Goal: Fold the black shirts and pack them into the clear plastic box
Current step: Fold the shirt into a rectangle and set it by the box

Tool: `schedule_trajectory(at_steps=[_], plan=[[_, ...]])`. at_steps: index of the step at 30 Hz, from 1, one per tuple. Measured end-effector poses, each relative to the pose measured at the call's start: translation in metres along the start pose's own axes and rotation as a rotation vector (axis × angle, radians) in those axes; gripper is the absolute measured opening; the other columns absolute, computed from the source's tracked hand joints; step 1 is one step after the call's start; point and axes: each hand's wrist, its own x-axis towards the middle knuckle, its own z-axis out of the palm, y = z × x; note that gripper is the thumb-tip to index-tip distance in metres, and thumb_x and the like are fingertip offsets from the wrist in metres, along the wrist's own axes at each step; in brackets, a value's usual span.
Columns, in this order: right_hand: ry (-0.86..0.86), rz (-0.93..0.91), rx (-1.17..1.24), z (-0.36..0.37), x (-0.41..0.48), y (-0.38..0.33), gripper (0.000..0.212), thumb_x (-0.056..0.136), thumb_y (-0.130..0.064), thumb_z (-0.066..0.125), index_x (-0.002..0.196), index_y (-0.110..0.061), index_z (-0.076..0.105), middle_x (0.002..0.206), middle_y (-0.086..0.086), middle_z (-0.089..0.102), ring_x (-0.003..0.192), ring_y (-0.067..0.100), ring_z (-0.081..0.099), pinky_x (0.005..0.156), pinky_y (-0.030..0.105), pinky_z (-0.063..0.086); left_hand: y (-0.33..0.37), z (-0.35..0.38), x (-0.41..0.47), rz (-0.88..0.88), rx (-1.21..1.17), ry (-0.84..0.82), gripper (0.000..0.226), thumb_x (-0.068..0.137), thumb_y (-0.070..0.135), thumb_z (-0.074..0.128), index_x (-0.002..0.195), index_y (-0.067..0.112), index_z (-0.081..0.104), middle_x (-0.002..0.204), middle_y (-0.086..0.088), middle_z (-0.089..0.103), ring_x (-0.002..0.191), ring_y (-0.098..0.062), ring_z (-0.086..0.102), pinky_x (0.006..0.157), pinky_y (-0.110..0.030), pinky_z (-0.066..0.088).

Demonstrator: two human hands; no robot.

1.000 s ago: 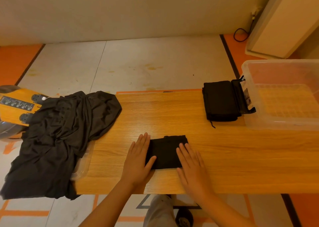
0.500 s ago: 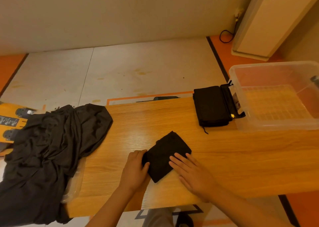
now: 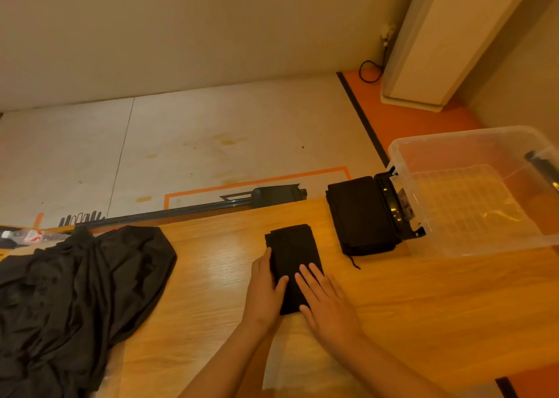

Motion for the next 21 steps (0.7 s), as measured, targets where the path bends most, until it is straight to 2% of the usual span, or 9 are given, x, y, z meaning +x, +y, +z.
schedule_trajectory(at_steps=[3,5,7,8,10,12,16,19,21], plan=[[0.016,0.01,0.037,-0.001,0.011,0.003,0.058,0.089,-0.04,0.034,0.139,-0.014,0.045,0.145,0.007,0.047,0.139,0.022,0.029,0.113,0.038,0.007,0.009,0.003,0.021,0.0,-0.003,-0.004,0.064,0.094,0.01,0.058,0.15,0.018,0.029,0.144,-0.005,0.039,0.122,-0.018,0.05,0.102,-0.036,0.047],[0.116,0.025,-0.006,-0.004,0.028,0.005,0.058,0.086,-0.035,0.054,0.137,-0.01,0.043,0.143,0.012,0.049,0.138,0.026,0.035,0.114,0.038,0.005,0.017,0.004,0.037,-0.002,0.027,-0.004,0.062,0.095,0.01,0.057,0.15,0.015,0.029,0.144,-0.006,0.038,0.123,-0.017,0.048,0.103,-0.031,0.046],[0.137,0.089,-0.032,-0.014,0.048,0.005,0.075,0.077,-0.025,0.073,0.138,-0.005,0.036,0.146,0.017,0.042,0.139,0.028,0.032,0.116,0.038,-0.002,0.024,0.005,0.055,0.003,0.067,-0.012,0.062,0.095,0.011,0.057,0.15,0.014,0.029,0.145,-0.006,0.037,0.119,-0.018,0.051,0.1,-0.028,0.047],[0.14,0.115,-0.078,-0.022,0.054,0.007,0.078,0.082,-0.022,0.068,0.142,-0.003,0.022,0.153,0.021,0.025,0.143,0.03,0.018,0.116,0.038,-0.011,0.027,0.006,0.063,0.014,0.092,-0.026,0.062,0.095,0.012,0.057,0.15,0.014,0.028,0.146,-0.006,0.036,0.117,-0.018,0.052,0.1,-0.026,0.046],[0.103,0.134,-0.194,-0.033,0.064,0.01,0.071,0.097,-0.017,0.042,0.14,-0.002,-0.012,0.15,0.019,-0.019,0.145,0.03,-0.012,0.112,0.04,-0.025,0.031,0.008,0.078,0.036,0.151,-0.067,0.063,0.095,0.015,0.058,0.151,0.014,0.028,0.147,-0.005,0.034,0.117,-0.018,0.053,0.097,-0.021,0.042],[0.025,0.187,-0.179,-0.038,0.069,0.014,0.067,0.099,-0.013,0.032,0.136,-0.002,-0.024,0.144,0.016,-0.031,0.145,0.031,-0.018,0.111,0.04,-0.018,0.033,0.012,0.089,0.06,0.201,-0.107,0.064,0.095,0.019,0.059,0.151,0.016,0.028,0.148,-0.004,0.033,0.113,-0.019,0.055,0.096,-0.023,0.044],[-0.001,0.222,-0.129,-0.041,0.07,0.012,0.071,0.099,-0.008,0.034,0.145,-0.002,-0.019,0.155,0.018,-0.023,0.146,0.03,-0.018,0.116,0.038,-0.008,0.035,0.016,0.099,0.073,0.257,-0.125,0.065,0.095,0.022,0.06,0.151,0.018,0.027,0.15,-0.003,0.029,0.121,-0.02,0.052,0.1,-0.029,0.047],[0.01,0.245,-0.11,-0.041,0.068,0.012,0.071,0.099,-0.008,0.035,0.138,-0.003,-0.024,0.147,0.016,-0.032,0.144,0.029,-0.021,0.111,0.037,-0.014,0.035,0.017,0.094,0.08,0.26,-0.129,0.071,0.094,0.023,0.06,0.153,0.019,0.021,0.153,-0.003,0.024,0.12,-0.021,0.052,0.098,-0.031,0.049],[0.122,0.21,-0.074,-0.033,0.064,0.011,0.077,0.095,-0.008,0.046,0.143,-0.004,-0.015,0.147,0.016,-0.028,0.143,0.028,-0.017,0.111,0.037,-0.019,0.034,0.018,0.083,0.134,0.265,-0.042,0.07,0.095,0.023,0.059,0.153,0.02,0.02,0.155,-0.002,0.021,0.129,-0.02,0.046,0.103,-0.032,0.047]])
